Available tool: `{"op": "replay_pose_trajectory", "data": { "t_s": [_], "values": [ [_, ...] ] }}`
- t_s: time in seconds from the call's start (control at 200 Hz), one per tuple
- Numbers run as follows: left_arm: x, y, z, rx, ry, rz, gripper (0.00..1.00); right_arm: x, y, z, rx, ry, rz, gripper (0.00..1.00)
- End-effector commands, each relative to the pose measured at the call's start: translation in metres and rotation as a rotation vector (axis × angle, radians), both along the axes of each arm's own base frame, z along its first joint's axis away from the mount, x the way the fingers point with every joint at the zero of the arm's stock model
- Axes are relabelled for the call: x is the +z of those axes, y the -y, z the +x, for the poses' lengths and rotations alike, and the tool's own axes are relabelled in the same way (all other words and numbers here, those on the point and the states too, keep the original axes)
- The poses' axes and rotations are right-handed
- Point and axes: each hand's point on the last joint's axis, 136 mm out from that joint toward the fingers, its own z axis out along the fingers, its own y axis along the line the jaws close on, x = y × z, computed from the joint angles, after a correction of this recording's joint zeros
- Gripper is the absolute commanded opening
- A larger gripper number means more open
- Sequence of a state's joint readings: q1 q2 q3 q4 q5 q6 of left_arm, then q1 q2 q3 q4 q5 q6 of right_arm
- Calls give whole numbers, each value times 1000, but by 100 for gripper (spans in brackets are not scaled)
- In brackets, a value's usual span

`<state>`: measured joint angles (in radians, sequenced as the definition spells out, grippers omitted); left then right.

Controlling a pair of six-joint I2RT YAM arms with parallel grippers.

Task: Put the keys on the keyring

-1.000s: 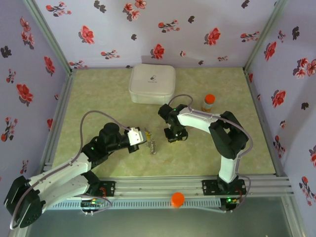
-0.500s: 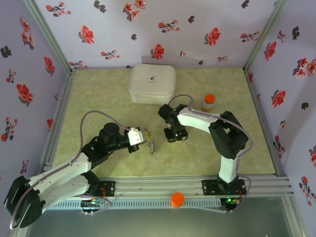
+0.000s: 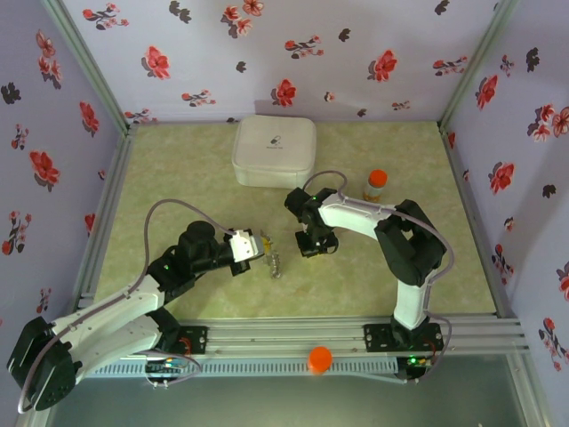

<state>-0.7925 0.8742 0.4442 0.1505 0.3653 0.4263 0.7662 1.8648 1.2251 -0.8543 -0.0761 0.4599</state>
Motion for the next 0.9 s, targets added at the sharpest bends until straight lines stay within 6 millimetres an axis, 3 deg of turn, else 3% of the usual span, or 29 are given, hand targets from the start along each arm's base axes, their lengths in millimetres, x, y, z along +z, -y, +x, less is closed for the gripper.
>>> {"op": "replay_pose_trajectory", "data": {
  "t_s": [0.0, 0.28, 0.53, 0.895],
  "values": [
    [18, 4, 2, -10, 50, -16, 0, -5, 3, -5, 11, -16, -25, 7],
    [17, 3, 2, -8, 45, -14, 0, 18, 9, 6, 25, 75, -35, 0],
    [16, 5, 3, 0, 25, -21, 0, 67, 11, 24, 98, 260, 21, 0],
    [26, 5, 6, 37, -9, -87, 0, 141, -5, 22, 330, 505, 253, 0]
  ]
}}
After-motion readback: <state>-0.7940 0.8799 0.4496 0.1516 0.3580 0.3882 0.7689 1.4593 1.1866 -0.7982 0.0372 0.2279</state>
